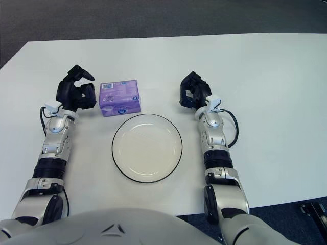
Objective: Put the tissue paper into the plate.
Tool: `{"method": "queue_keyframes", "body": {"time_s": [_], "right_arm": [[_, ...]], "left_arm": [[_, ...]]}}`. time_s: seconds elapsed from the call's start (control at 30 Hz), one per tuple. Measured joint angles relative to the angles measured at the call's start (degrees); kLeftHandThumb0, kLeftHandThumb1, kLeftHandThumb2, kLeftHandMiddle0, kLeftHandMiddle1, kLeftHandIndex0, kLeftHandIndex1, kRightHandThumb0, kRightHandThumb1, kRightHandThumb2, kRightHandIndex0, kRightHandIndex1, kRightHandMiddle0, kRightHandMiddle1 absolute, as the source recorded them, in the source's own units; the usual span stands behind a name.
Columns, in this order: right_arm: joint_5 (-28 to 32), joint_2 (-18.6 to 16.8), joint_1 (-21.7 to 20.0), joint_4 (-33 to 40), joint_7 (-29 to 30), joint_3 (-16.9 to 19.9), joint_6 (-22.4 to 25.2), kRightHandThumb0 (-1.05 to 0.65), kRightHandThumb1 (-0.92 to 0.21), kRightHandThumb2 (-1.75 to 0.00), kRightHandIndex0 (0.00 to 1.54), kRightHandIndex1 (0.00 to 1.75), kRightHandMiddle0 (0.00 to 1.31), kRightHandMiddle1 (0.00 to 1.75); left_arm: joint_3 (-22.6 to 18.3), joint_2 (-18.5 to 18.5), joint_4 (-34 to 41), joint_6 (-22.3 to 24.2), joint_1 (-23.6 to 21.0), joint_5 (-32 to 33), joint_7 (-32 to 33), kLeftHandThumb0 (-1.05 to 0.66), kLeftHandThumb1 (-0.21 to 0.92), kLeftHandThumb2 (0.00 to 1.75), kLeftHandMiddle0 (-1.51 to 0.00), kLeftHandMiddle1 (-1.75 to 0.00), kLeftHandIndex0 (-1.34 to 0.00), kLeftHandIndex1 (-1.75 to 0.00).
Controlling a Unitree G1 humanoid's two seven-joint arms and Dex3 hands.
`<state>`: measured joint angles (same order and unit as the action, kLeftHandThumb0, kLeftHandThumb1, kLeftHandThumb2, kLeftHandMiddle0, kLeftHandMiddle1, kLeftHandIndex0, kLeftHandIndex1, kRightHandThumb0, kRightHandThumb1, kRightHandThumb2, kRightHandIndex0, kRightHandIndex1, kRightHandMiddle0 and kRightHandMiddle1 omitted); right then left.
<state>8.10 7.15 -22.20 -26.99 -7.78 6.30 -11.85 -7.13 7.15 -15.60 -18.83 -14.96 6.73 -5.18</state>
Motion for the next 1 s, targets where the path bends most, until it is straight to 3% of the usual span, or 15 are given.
{"method": "queue_keyframes", "body": {"time_s": [0.27,0.43,0.7,0.8,0.87,1.0], "right_arm": [[0.00,-0.04,-0.01,0.14,0.01,-0.01,0.03,-0.44,-0.46,-1.14,0.93,1.75,0.50,1.75],[0.00,-0.23,-0.05,0.14,0.00,-0.02,0.10,-0.44,-0.45,-1.14,0.93,1.75,0.50,1.75],[0.01,-0.52,-0.08,0.14,-0.10,-0.01,0.71,-0.44,-0.45,-1.15,0.93,1.75,0.51,1.75],[0.01,-0.72,-0.08,0.13,-0.10,-0.01,0.80,-0.44,-0.45,-1.15,0.93,1.75,0.51,1.75],[0.01,-0.87,-0.08,0.14,-0.10,-0.01,0.82,-0.44,-0.45,-1.15,0.93,1.75,0.51,1.75],[0.01,-1.08,-0.08,0.14,-0.12,0.00,0.96,-0.44,-0.45,-1.14,0.93,1.75,0.50,1.75]], "left_arm": [[0.37,0.08,3.01,-0.48,1.02,-3.56,3.41,-0.48,0.31,1.33,-1.32,-1.75,-0.62,-1.75],[1.62,0.64,7.16,-1.65,3.02,-11.40,7.69,-0.48,0.30,1.33,-1.30,-1.75,-0.62,-1.75],[5.46,3.57,15.01,-2.77,8.11,-30.10,15.49,-0.46,0.39,1.22,-1.19,-1.75,-0.55,-1.75],[6.52,4.74,17.19,-2.98,10.06,-36.33,18.74,-0.44,0.43,1.17,-1.04,-1.75,-0.52,-1.75],[6.99,5.45,18.57,-3.04,11.27,-39.83,20.78,-0.42,0.55,1.02,-0.75,-1.75,-0.43,-1.75],[7.69,6.70,21.44,-3.04,13.61,-44.78,23.30,-0.40,0.64,0.91,-0.52,-1.75,-0.37,-1.75]]}}
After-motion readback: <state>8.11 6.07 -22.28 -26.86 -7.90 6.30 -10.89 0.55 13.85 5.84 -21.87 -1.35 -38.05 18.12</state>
